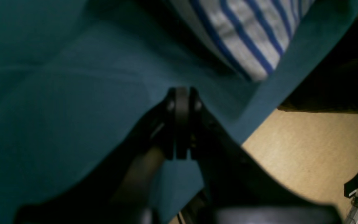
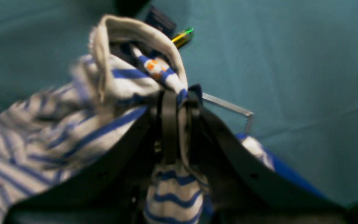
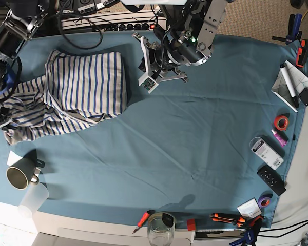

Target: Fold the T-shirt properly

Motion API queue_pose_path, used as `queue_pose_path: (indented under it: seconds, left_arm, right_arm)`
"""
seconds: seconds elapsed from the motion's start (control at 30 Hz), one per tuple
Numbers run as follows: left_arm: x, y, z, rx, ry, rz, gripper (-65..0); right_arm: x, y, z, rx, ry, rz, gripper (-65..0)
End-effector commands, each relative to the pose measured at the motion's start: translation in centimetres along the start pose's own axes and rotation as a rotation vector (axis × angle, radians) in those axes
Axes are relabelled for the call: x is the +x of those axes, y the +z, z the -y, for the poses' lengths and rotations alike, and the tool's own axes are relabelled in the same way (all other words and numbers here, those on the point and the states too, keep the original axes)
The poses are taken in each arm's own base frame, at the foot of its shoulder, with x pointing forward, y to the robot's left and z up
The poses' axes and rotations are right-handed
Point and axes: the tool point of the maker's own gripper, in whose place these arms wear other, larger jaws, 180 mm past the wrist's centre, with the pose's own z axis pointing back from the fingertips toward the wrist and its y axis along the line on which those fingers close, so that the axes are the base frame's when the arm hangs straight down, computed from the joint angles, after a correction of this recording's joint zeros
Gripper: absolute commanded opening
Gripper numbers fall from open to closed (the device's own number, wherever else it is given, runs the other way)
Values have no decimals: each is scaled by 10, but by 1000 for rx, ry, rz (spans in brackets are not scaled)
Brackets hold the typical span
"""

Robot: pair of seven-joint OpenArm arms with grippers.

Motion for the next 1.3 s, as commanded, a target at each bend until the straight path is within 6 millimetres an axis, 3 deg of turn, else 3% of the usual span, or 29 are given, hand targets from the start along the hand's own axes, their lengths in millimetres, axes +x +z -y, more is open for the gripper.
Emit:
queue_pose_path:
  seconds: [0.0, 0.3, 0.5, 0.7, 0.83, 1.03, 1.27]
  left_arm:
    - [14, 3, 4, -12, -4, 48, -650]
    - [14, 19, -8, 62, 68, 42, -650]
    - [6, 53, -40, 203, 180, 80, -650]
    - [-11, 81, -69, 314, 261, 93, -650]
    - [-17, 88, -84, 350, 299, 96, -650]
    - [-16, 91, -86, 323, 346, 125, -650]
    - [-17, 91, -86, 323, 347, 122, -650]
  right_arm:
    - [25, 11, 0, 25, 26, 72, -650]
    - [17, 21, -57, 350, 92, 68, -650]
    - [29, 45, -99, 619, 80, 209, -650]
    - [34, 75, -126, 781, 79, 300, -650]
    - [15, 90, -140, 793, 160, 279, -650]
    - [-24, 107, -158, 822, 241, 204, -650]
    - [-39, 129, -179, 857, 335, 196, -650]
